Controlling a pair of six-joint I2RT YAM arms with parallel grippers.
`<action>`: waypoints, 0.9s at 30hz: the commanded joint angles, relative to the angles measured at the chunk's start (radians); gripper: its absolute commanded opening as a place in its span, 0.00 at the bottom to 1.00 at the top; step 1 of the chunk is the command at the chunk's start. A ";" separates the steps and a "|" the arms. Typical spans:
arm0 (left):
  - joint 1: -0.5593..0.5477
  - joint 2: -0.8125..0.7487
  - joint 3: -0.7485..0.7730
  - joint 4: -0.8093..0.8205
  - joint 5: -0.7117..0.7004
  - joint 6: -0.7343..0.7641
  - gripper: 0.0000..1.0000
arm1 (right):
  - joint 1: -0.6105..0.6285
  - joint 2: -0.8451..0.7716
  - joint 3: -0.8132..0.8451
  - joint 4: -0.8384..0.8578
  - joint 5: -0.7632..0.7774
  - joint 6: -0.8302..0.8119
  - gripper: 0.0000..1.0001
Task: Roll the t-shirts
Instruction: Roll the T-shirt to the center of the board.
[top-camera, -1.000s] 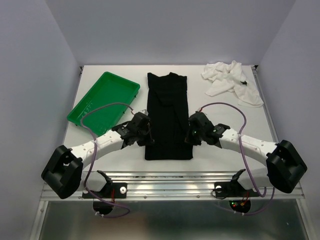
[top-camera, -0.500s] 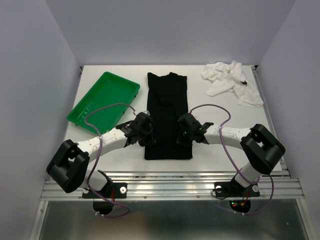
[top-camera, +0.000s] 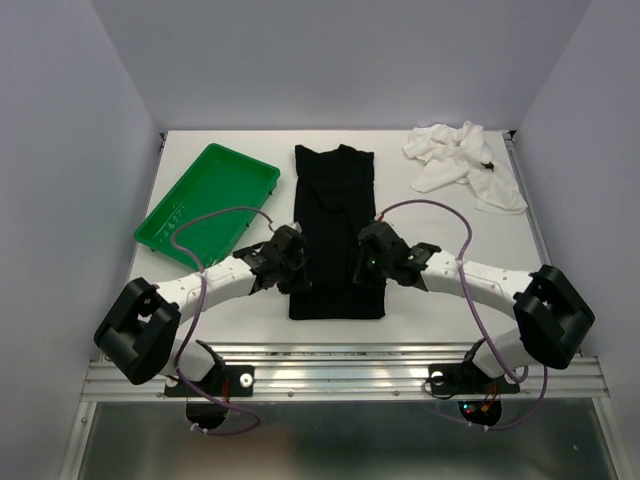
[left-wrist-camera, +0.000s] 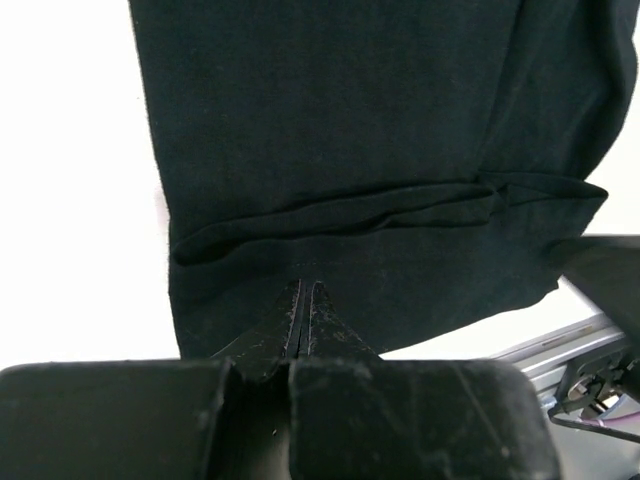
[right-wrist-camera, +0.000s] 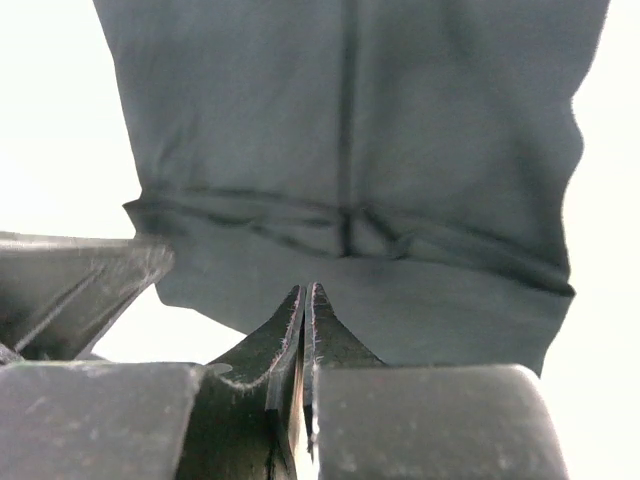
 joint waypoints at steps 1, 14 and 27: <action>-0.010 -0.042 0.045 -0.004 -0.007 0.031 0.00 | 0.057 0.075 0.055 0.023 -0.026 -0.006 0.03; -0.010 0.076 0.061 0.018 -0.042 0.060 0.00 | 0.057 0.151 0.017 0.033 0.085 0.028 0.02; 0.013 -0.097 -0.050 -0.015 -0.141 -0.005 0.00 | 0.033 -0.096 -0.100 -0.073 0.194 0.039 0.07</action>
